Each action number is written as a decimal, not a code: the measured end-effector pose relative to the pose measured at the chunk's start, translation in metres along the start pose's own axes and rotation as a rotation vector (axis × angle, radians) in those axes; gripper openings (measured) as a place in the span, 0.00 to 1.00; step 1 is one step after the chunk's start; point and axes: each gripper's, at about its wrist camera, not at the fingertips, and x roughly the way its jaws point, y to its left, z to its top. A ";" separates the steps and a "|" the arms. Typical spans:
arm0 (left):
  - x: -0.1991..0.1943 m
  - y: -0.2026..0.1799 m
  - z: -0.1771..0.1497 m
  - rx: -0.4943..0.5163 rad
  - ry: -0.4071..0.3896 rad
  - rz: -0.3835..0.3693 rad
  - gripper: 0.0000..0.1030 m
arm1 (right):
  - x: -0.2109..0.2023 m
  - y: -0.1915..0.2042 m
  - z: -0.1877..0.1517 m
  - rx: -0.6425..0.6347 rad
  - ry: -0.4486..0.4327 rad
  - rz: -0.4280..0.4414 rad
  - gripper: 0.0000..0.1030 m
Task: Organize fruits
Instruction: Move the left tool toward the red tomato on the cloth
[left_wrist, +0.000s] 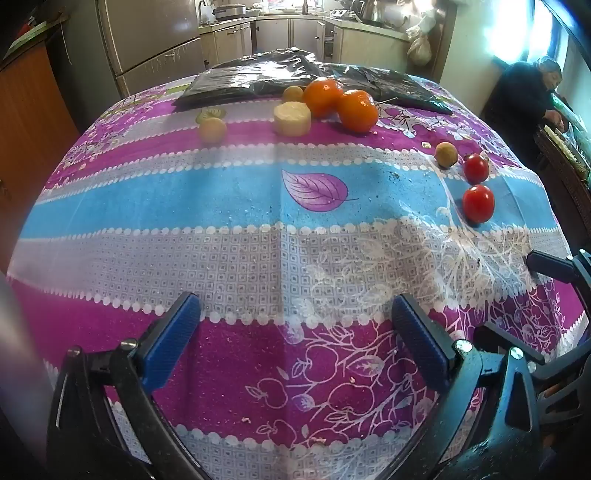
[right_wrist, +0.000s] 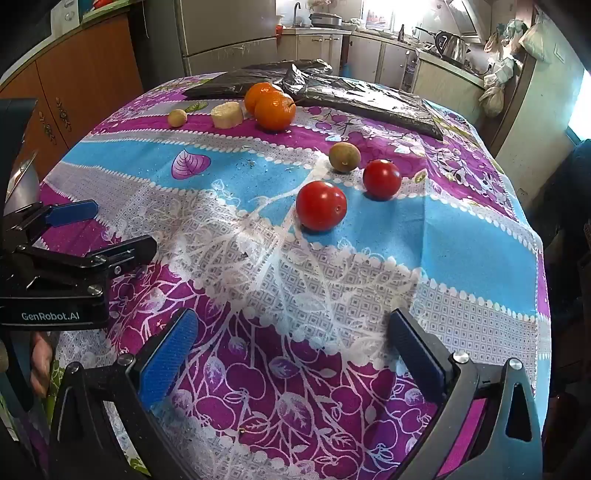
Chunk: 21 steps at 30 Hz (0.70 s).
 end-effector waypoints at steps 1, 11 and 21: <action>0.000 0.000 0.000 0.000 0.001 -0.002 1.00 | 0.000 0.000 0.000 0.001 -0.001 0.001 1.00; -0.010 0.025 0.041 -0.147 0.070 0.002 0.94 | 0.000 0.000 0.000 0.000 0.001 0.002 1.00; 0.019 0.031 0.051 -0.182 0.108 0.090 0.94 | 0.000 0.000 0.000 0.000 0.002 0.002 1.00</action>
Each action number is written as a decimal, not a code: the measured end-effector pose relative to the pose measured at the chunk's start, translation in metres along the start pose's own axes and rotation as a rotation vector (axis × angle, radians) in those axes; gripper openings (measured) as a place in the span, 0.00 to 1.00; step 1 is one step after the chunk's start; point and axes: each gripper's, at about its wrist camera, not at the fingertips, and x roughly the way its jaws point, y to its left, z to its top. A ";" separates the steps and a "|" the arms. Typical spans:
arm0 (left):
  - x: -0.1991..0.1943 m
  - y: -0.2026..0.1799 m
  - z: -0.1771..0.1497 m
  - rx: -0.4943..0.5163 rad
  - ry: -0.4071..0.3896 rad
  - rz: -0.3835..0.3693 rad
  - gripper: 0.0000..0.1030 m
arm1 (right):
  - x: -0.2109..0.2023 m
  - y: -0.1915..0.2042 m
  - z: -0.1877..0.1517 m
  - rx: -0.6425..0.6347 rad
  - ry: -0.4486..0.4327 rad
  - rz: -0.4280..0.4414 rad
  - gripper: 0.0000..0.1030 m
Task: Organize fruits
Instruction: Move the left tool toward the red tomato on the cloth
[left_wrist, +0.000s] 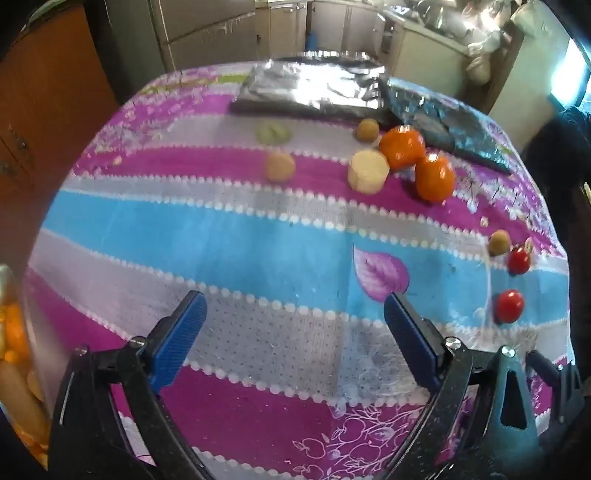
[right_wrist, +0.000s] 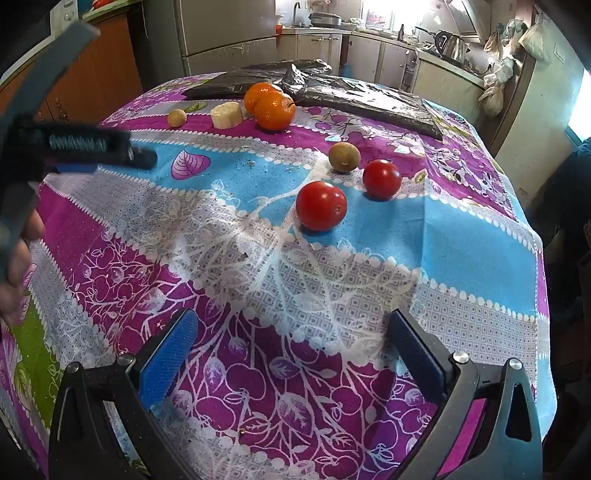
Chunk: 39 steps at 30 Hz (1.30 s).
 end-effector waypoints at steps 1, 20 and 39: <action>0.003 0.000 -0.002 0.007 0.007 0.000 0.94 | 0.000 0.000 0.000 0.000 0.000 0.000 1.00; 0.008 -0.010 -0.019 0.059 -0.046 -0.024 1.00 | 0.000 -0.001 0.000 0.000 0.000 0.001 1.00; -0.040 -0.088 0.017 0.312 -0.144 -0.272 0.94 | -0.003 -0.003 0.004 -0.055 0.081 0.048 1.00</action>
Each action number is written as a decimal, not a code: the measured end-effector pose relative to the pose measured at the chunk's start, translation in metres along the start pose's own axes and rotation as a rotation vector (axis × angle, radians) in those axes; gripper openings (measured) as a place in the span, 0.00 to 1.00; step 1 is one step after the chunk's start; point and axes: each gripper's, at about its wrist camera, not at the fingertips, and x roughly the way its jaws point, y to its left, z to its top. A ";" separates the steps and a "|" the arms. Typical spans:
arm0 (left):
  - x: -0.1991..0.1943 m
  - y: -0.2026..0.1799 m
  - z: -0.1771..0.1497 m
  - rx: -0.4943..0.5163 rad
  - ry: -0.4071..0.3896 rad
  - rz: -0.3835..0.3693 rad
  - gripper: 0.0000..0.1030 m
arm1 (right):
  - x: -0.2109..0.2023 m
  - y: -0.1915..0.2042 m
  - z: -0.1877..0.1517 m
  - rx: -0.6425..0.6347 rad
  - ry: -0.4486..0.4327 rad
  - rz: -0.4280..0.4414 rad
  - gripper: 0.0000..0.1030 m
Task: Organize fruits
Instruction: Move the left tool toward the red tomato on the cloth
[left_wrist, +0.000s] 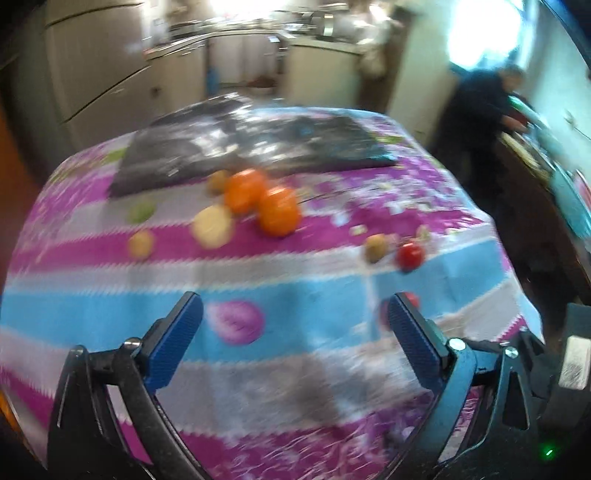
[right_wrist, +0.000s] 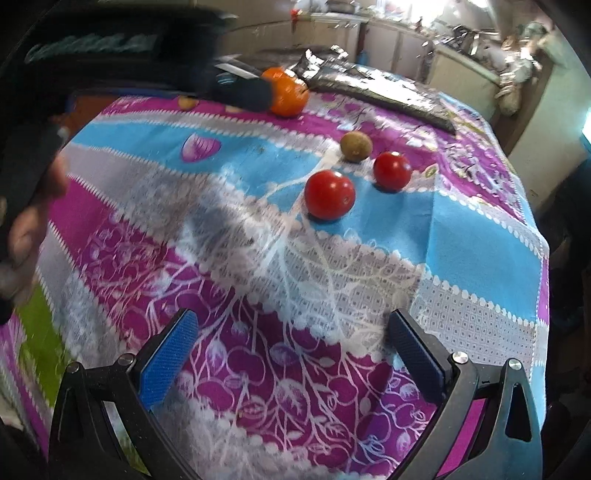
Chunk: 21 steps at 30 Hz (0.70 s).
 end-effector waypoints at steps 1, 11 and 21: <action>0.002 -0.003 0.001 0.008 0.001 0.000 0.94 | -0.003 -0.002 -0.001 -0.003 -0.006 0.006 1.00; 0.026 -0.002 -0.023 -0.003 0.043 0.095 0.94 | -0.019 -0.041 -0.017 0.058 -0.073 -0.095 1.00; 0.020 0.025 -0.037 -0.098 0.003 0.200 0.95 | -0.005 -0.058 -0.020 0.103 -0.049 -0.070 1.00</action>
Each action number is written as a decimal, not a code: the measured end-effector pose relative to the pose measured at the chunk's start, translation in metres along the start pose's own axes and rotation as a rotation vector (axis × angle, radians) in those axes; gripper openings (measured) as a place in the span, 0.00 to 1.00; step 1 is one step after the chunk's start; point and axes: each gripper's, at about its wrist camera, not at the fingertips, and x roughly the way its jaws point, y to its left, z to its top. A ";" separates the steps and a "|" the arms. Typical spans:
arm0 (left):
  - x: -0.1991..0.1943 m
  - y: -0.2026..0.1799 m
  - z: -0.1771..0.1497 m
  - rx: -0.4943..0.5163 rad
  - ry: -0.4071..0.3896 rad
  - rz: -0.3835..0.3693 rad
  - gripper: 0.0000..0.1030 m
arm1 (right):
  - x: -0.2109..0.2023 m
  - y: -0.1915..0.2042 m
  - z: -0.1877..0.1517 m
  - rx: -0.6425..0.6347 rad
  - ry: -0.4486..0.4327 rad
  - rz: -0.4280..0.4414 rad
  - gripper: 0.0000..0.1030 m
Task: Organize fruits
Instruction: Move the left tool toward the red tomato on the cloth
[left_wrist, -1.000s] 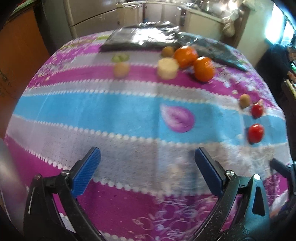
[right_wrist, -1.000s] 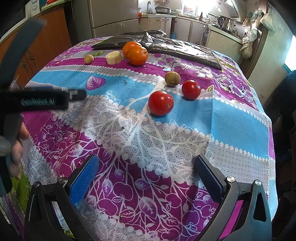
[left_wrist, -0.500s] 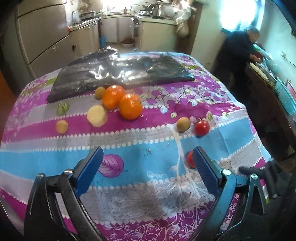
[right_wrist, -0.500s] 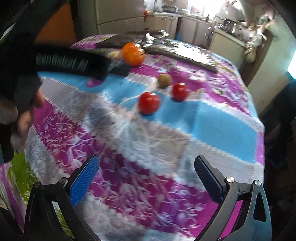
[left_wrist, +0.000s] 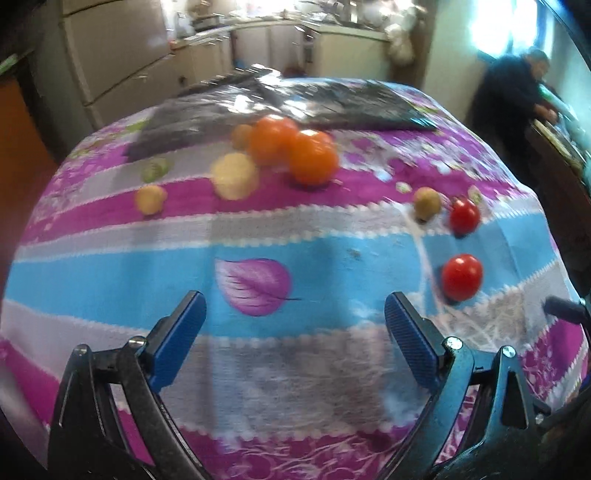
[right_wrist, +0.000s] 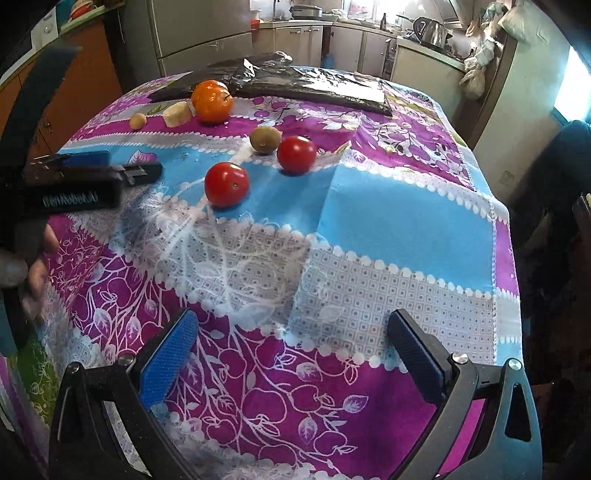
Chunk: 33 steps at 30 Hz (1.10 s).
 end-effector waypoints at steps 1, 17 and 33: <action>-0.006 0.007 0.003 -0.028 -0.013 0.034 0.95 | 0.000 0.000 0.000 0.000 -0.003 0.001 1.00; -0.058 0.080 0.041 -0.299 -0.143 0.263 0.95 | -0.006 0.001 -0.007 0.000 -0.023 -0.003 1.00; -0.034 0.047 0.038 -0.186 -0.048 0.129 0.95 | -0.005 0.001 -0.006 0.002 -0.024 -0.004 1.00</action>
